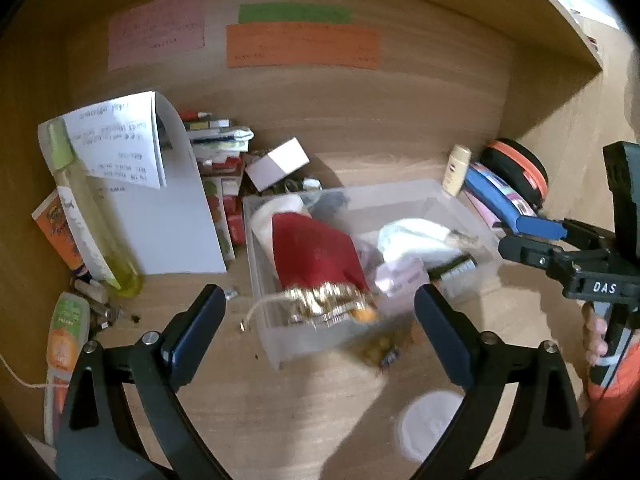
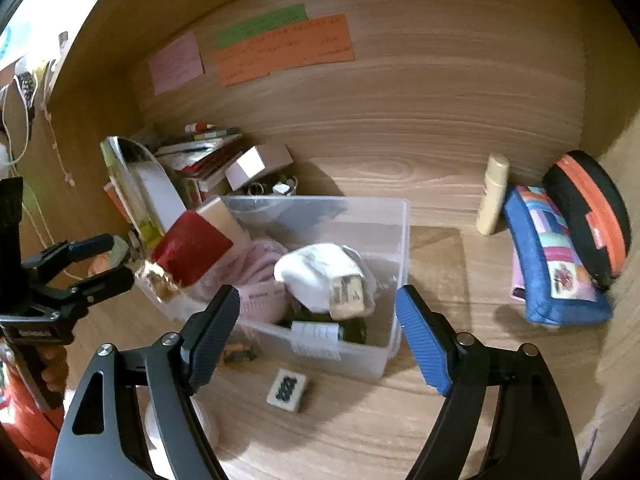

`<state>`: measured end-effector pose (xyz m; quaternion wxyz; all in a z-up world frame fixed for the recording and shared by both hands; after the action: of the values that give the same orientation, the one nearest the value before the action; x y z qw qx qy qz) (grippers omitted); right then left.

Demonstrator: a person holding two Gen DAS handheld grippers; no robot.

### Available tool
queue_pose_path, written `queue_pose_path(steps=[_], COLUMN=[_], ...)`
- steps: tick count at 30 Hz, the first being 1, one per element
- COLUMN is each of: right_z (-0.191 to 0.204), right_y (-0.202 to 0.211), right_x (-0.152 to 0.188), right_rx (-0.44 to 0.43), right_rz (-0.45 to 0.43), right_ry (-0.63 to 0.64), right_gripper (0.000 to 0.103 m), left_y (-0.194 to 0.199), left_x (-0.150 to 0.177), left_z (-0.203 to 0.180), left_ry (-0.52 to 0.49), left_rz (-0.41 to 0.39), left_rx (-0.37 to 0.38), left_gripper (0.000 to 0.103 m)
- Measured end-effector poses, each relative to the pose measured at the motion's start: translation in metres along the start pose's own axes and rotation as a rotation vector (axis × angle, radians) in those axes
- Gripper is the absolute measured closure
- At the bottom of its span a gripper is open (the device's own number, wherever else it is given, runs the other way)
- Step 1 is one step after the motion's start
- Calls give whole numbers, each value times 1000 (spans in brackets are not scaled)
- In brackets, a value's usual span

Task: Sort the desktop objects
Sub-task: 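Grasp the white round jar with the left gripper while the right gripper grasps the mahjong tile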

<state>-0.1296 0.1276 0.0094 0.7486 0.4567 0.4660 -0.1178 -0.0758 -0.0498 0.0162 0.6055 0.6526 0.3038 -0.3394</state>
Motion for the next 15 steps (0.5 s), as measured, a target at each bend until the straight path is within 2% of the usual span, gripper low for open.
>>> queue_pose_path(steps=[6,15], right_z=[0,-2], right_y=[6,-15], right_x=[18,42], right_rx=[21,28], right_rz=[39,142], right_ry=[11,1], right_gripper=[25,25], left_y=[4,-5], left_x=[22,56], left_z=[-14,-41], left_ry=[-40,-78], left_rz=[49,147], left_rx=[26,84], left_gripper=[6,6])
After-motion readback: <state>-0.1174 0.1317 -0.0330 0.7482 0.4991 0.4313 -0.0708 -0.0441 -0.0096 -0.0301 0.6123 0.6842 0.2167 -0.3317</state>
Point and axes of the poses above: each gripper's, at about its wrist camera, not at the fingertips, and y roughly against the way its jaws point, z to its left, x to its underside, the point moved 3 cm from there along -y, roughly the way its jaws point, and after that the axes turned 2 degrees about -z, right-handed, at the moved point
